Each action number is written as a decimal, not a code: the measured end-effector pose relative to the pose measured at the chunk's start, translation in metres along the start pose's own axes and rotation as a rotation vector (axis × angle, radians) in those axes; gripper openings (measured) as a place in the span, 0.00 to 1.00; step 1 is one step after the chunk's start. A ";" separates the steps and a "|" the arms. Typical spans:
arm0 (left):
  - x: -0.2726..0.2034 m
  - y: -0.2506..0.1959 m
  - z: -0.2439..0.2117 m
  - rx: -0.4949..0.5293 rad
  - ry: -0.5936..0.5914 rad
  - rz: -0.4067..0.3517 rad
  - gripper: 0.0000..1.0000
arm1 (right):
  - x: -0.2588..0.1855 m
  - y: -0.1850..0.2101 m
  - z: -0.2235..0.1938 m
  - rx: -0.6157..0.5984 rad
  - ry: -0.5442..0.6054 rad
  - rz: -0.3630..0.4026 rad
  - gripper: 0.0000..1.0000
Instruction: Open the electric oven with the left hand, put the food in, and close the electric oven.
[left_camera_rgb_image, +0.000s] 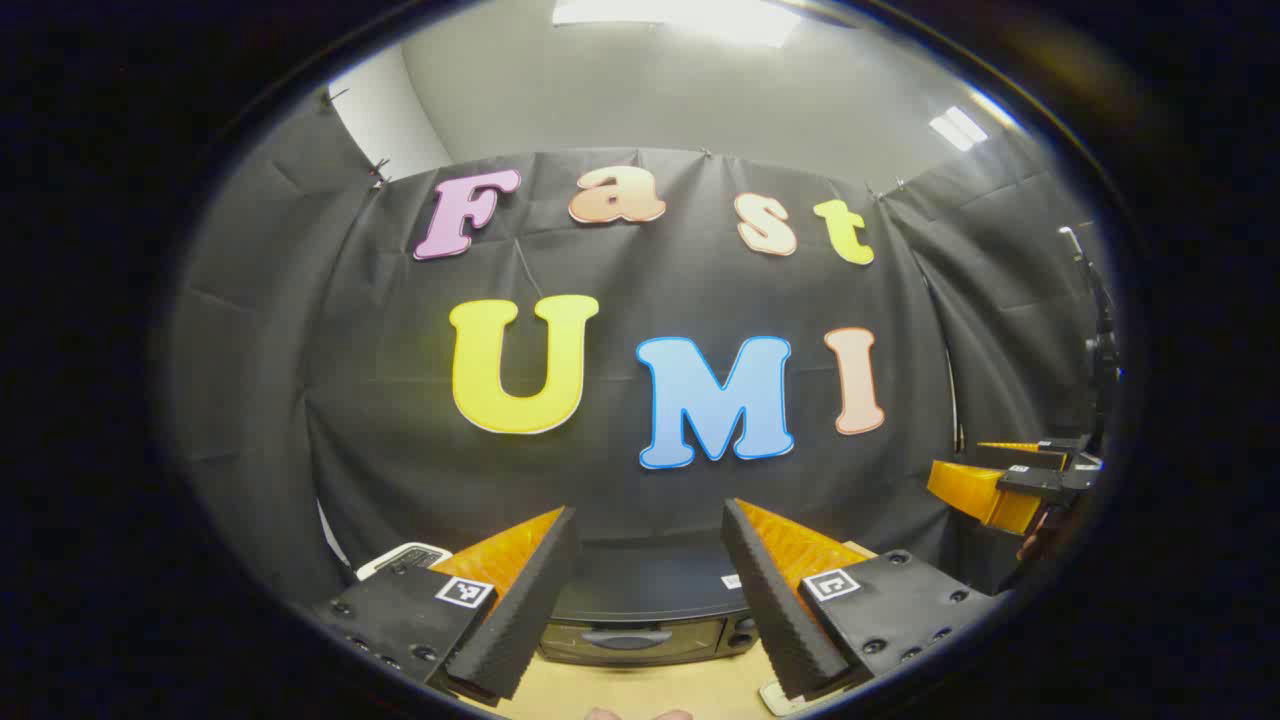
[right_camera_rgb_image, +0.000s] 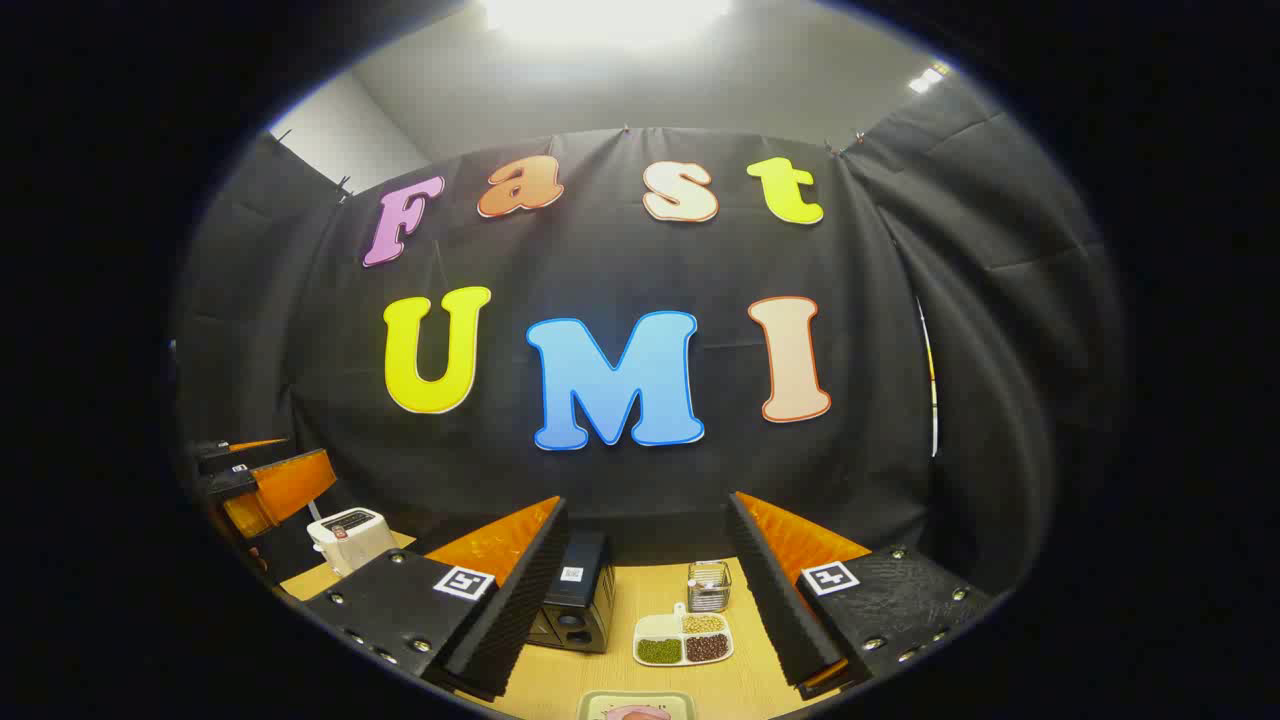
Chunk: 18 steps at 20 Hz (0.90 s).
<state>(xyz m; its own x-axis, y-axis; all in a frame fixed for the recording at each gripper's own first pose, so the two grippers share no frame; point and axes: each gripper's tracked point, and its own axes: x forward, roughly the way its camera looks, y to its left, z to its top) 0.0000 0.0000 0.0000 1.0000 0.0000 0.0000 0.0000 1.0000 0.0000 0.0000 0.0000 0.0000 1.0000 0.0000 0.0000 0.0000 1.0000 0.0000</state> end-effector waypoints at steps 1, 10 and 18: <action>0.000 -0.001 -0.001 -0.002 -0.002 0.002 0.97 | -0.001 0.000 0.000 0.000 0.000 0.001 0.96; 0.000 -0.009 0.000 0.007 0.001 -0.015 0.96 | -0.003 -0.008 -0.002 0.009 0.004 -0.015 0.96; 0.002 -0.011 0.000 0.007 0.000 -0.022 0.93 | -0.003 -0.009 -0.001 0.002 -0.002 -0.024 0.96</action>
<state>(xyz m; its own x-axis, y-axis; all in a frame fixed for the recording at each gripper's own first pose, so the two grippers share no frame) 0.0024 -0.0109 0.0003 0.9998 -0.0221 -0.0001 0.0221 0.9997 0.0071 -0.0028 -0.0091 -0.0014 0.9997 -0.0245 0.0020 0.0245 0.9997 0.0021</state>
